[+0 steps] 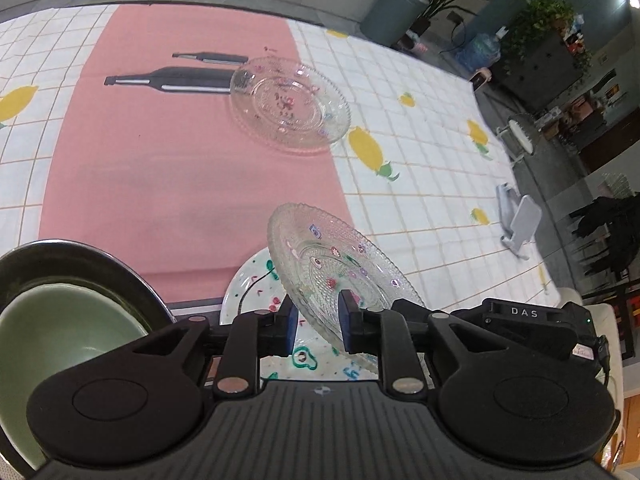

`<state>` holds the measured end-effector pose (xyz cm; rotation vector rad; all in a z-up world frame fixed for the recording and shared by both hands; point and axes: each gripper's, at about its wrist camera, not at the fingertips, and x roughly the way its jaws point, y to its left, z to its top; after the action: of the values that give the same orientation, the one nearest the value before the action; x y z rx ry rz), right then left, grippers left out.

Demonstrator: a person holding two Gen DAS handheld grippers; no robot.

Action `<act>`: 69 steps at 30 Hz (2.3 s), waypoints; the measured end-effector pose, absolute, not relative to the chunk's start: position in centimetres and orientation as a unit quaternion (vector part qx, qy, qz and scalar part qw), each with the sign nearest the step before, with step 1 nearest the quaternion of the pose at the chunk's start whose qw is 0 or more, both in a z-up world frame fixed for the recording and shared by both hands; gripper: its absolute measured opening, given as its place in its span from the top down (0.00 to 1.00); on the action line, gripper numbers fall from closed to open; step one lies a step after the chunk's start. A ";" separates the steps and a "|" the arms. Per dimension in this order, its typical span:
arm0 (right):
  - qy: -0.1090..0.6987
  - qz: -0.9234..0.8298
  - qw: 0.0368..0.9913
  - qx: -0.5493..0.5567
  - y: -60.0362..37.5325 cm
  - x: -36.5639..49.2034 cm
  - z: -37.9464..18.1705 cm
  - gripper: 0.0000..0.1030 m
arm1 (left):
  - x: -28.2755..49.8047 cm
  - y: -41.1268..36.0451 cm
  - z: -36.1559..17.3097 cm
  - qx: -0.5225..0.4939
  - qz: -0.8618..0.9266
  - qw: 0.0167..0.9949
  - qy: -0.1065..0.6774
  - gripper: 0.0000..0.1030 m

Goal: Organize plates and bowls
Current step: 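Lower the glass plate onto the painted Fruity plate with both tools and open them, then move both tools to the second glass plate on the pink runner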

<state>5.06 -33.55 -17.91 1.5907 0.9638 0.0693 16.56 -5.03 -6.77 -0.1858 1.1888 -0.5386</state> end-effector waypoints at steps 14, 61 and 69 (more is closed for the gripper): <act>0.463 0.048 0.605 0.646 -33.1 6.3 -17.9 0.95 | 15.6 -6.6 -7.0 0.030 -0.205 0.808 0.552 0.71; 0.513 -0.040 0.828 0.225 -26.3 7.8 -8.6 0.44 | 14.6 -4.1 -1.5 0.046 -0.156 0.894 0.417 0.29; 0.460 -0.049 0.879 0.114 -24.8 7.5 -5.4 0.11 | 13.3 -4.0 2.0 0.036 -0.128 0.921 0.365 0.18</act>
<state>7.46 -24.76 -5.43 0.2386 0.9586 -0.1022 13.27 -4.02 1.97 0.0749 0.7503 -0.2620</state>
